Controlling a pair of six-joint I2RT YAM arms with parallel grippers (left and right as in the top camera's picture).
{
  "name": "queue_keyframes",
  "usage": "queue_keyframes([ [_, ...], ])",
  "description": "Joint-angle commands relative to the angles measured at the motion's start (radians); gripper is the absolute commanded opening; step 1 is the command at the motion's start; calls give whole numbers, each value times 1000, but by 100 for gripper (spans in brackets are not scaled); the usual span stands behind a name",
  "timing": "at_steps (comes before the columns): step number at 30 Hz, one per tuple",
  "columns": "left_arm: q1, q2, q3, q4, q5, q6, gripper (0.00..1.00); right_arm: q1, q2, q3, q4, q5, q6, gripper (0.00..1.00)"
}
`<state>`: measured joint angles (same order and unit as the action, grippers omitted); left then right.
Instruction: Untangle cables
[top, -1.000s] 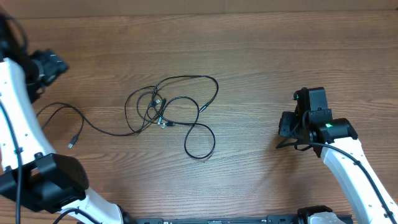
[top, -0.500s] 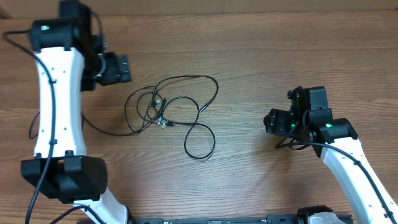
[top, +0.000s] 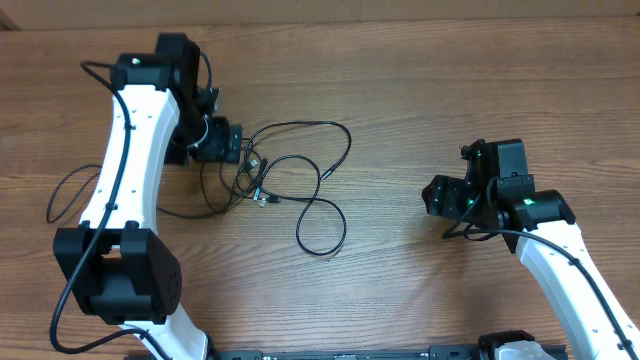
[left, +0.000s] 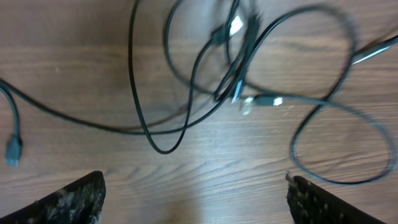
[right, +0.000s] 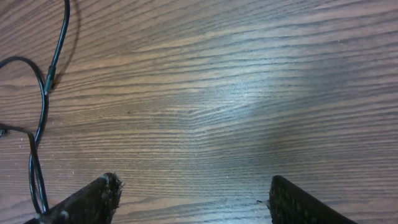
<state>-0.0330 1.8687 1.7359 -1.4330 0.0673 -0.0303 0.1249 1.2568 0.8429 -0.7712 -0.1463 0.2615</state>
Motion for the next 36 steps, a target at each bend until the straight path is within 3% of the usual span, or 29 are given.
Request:
queue_keyframes([
  [1, 2, 9, -85, 23, -53, -57, 93, -3, 2, -6, 6, 5, 0, 75],
  [11, 3, 9, -249, 225, -116, -232, 95, -2, 2, -6, 2, 6, 0, 75],
  [18, 8, 9, -348, 397, -137, -243, 96, -2, 2, -6, 1, 6, 1, 74],
  [21, 8, 9, -399, 451, -137, -248, 91, -2, 2, -6, -2, 6, 1, 74],
  [23, 8, 9, -425, 472, -121, -248, 81, -2, 2, -6, -3, 6, 1, 73],
  [26, 8, 9, -456, 496, -69, -247, 56, -2, 2, -6, -3, 6, 1, 73],
  [28, 6, 9, -458, 497, -19, -247, 24, -2, 2, -6, -3, 6, 1, 73],
  [30, -2, 9, -458, 513, 66, -242, 4, -2, 2, -6, -3, 6, 1, 73],
  [36, -40, 8, -409, 638, 528, -56, 4, -2, 2, -6, -2, 6, 1, 72],
])
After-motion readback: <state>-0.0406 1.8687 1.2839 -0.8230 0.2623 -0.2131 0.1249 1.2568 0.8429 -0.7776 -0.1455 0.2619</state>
